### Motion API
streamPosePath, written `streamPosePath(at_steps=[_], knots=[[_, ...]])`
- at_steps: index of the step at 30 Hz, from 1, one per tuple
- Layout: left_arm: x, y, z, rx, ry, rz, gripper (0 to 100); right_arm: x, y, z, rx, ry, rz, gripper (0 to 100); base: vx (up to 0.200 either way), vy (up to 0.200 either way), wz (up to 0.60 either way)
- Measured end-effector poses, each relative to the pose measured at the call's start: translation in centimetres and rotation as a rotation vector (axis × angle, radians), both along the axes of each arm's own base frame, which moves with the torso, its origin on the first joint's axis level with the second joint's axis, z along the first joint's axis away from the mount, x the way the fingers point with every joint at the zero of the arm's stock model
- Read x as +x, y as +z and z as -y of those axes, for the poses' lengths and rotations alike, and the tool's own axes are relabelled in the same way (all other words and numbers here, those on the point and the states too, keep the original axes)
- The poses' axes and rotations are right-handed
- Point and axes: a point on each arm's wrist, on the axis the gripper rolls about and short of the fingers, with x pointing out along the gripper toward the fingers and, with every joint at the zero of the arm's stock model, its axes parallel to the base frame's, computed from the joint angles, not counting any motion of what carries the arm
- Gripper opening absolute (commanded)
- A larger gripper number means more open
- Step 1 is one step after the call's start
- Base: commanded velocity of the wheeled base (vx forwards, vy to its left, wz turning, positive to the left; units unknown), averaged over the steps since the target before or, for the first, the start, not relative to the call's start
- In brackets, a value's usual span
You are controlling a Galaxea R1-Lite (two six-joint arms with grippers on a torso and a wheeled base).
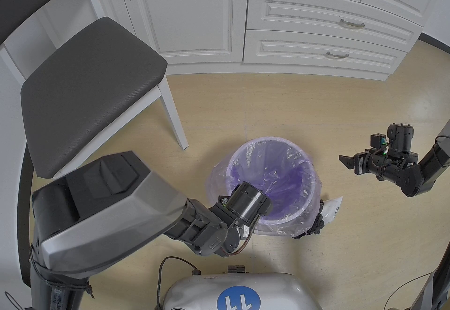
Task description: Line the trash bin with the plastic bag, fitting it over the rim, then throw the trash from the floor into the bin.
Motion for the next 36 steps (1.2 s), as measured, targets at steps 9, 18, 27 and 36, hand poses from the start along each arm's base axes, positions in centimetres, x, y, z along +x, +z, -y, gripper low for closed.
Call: streamPosePath(at_steps=[9, 18, 27, 36], knots=[[4.2, -2.5, -2.1, -0.018, 0.09, 0.028, 100, 0.2, -0.8, 0.0, 0.0, 0.009, -0.022, 100, 0.0, 0.0, 0.0], [8.1, -3.7, -4.4, -0.087, 0.195, 0.084, 100, 0.3, -2.0, -0.1, 0.02, 0.056, -0.057, 100, 0.0, 0.0, 0.0], [8.6, -3.7, -5.1, -0.106, 0.217, 0.099, 100, 0.7, -4.4, -0.2, 0.033, 0.08, -0.126, 100, 0.0, 0.0, 0.0], [7.3, -2.2, -5.6, -0.162, 0.188, 0.099, 100, 2.5, -8.4, -1.0, 0.07, 0.135, -0.2, 100, 0.0, 0.0, 0.0]])
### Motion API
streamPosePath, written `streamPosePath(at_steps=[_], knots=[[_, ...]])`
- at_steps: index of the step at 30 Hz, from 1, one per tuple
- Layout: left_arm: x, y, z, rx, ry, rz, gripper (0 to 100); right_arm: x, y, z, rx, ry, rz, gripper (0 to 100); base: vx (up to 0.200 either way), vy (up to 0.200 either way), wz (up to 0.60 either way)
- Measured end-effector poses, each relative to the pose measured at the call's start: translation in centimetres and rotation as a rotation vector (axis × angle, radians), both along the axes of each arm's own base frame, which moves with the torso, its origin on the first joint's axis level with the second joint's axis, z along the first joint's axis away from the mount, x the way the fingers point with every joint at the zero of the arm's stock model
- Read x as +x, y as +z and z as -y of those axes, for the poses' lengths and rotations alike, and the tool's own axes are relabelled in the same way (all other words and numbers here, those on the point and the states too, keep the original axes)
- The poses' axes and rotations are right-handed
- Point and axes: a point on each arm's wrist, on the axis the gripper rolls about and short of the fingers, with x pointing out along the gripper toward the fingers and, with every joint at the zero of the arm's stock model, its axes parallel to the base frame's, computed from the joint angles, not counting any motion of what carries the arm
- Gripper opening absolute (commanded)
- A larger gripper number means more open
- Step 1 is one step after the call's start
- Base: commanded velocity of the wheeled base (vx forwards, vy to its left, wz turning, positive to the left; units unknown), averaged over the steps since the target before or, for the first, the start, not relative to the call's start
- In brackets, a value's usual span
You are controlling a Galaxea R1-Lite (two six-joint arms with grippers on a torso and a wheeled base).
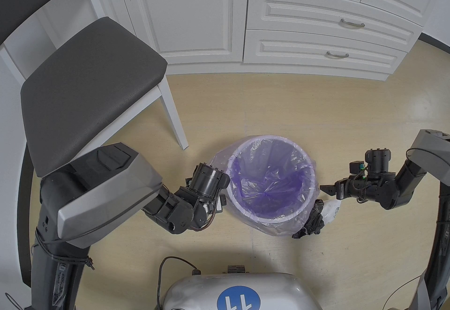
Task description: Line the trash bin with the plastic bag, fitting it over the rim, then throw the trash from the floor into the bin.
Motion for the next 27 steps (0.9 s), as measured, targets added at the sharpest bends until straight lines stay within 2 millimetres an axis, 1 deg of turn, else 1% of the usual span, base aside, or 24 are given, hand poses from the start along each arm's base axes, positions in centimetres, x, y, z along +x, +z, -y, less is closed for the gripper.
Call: streamPosePath(at_steps=[4, 8, 12, 15, 19, 22, 25, 27], knots=[[-1.1, 0.8, -0.6, -0.024, -0.023, 0.009, 100, 1.3, -1.9, -0.9, 0.052, -0.007, -0.026, 100, 0.0, 0.0, 0.0], [-2.1, 1.4, -1.3, -0.049, -0.051, 0.012, 100, 2.8, -3.3, -2.1, 0.174, -0.059, -0.058, 100, 0.0, 0.0, 0.0], [-2.6, 2.0, -1.7, -0.077, -0.067, 0.025, 100, 3.9, -4.1, -3.1, 0.269, -0.095, -0.074, 100, 0.0, 0.0, 0.0], [-2.5, 2.3, -1.9, -0.098, -0.082, 0.032, 100, 4.2, -4.7, -3.6, 0.29, -0.096, -0.084, 100, 0.0, 0.0, 0.0], [-1.8, 2.9, -2.1, -0.127, -0.111, 0.043, 100, 4.1, -5.4, -3.8, 0.293, -0.085, -0.102, 100, 0.0, 0.0, 0.0], [-0.6, 3.6, -2.2, -0.16, -0.136, 0.063, 100, 4.1, -5.6, -3.8, 0.298, -0.078, -0.111, 100, 0.0, 0.0, 0.0], [0.6, 3.5, -2.4, -0.162, -0.149, 0.076, 100, 4.1, -5.7, -3.6, 0.302, -0.075, -0.11, 100, 0.0, 0.0, 0.0], [1.4, 3.0, -2.5, -0.154, -0.15, 0.081, 100, 4.1, -5.7, -3.6, 0.304, -0.075, -0.105, 100, 0.0, 0.0, 0.0]])
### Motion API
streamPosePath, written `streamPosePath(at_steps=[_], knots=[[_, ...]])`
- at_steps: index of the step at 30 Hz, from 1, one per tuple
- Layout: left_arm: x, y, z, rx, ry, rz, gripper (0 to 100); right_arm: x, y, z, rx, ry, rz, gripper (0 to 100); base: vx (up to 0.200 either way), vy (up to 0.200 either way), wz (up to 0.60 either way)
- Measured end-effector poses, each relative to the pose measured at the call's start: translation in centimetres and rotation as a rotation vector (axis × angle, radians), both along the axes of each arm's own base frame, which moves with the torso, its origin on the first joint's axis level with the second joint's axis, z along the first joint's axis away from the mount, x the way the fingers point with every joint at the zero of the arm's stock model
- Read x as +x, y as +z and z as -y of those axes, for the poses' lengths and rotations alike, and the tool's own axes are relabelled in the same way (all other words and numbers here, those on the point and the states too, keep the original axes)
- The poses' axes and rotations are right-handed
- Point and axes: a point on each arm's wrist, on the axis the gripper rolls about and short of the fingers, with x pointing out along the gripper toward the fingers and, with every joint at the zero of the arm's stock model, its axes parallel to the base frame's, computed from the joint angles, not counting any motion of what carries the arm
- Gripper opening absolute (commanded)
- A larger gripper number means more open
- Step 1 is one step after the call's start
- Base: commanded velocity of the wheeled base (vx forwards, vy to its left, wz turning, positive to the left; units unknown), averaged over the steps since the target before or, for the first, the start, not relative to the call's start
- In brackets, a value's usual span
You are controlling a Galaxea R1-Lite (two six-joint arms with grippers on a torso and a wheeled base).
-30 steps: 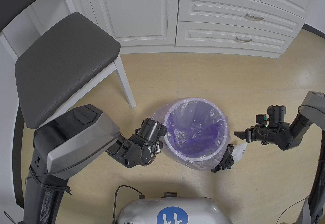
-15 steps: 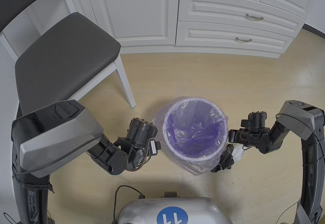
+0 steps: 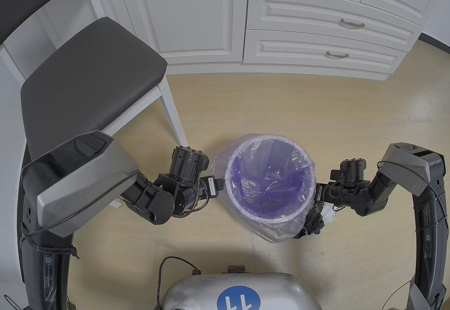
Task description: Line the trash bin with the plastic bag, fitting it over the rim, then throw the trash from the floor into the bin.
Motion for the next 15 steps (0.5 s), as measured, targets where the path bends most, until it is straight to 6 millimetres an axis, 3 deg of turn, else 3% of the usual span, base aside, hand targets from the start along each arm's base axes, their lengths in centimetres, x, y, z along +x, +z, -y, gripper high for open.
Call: streamPosePath(at_steps=[6, 15], knots=[[2.7, -2.3, -0.6, 0.007, 0.001, -0.004, 100, 0.0, 0.1, 0.2, 0.009, 0.001, 0.011, 100, 0.0, 0.0, 0.0], [4.9, -4.5, -0.7, -0.046, -0.056, -0.035, 100, -0.3, 0.6, 0.1, 0.02, 0.011, 0.013, 100, 0.0, 0.0, 0.0]])
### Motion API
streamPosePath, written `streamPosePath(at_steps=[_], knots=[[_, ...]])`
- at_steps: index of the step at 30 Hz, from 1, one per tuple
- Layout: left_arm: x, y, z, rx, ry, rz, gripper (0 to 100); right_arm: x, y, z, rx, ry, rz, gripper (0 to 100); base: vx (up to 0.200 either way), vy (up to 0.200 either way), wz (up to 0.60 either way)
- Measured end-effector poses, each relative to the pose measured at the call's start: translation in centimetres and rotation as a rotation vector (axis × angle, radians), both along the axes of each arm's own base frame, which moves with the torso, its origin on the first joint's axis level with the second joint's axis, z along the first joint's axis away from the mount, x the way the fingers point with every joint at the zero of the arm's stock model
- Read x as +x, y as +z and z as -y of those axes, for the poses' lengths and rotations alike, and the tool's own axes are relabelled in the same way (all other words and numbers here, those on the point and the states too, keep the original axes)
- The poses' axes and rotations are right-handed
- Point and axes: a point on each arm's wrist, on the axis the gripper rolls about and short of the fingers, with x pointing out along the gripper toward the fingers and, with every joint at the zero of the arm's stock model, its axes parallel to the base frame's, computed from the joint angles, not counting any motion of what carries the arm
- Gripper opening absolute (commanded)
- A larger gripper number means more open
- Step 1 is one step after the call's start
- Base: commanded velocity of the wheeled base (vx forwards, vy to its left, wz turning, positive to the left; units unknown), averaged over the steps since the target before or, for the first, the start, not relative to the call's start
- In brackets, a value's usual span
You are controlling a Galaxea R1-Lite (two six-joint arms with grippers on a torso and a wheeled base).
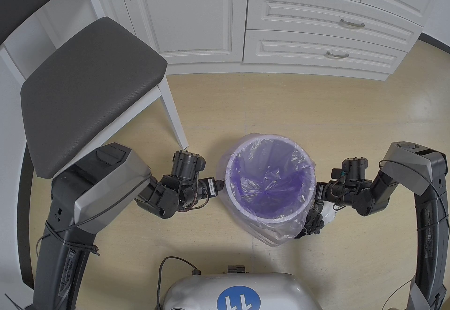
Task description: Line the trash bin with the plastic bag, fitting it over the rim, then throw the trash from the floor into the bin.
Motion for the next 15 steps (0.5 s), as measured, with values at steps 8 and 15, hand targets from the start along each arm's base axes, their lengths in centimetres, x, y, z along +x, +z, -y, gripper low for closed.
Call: streamPosePath(at_steps=[8, 15], knots=[[2.4, -1.5, -0.9, 0.035, 0.044, -0.038, 100, -0.5, -0.1, -0.2, -0.007, 0.01, -0.011, 100, 0.0, 0.0, 0.0], [2.7, -1.8, -2.2, 0.077, 0.118, -0.035, 100, -1.1, 1.0, 0.4, -0.031, 0.014, 0.005, 100, 0.0, 0.0, 0.0]])
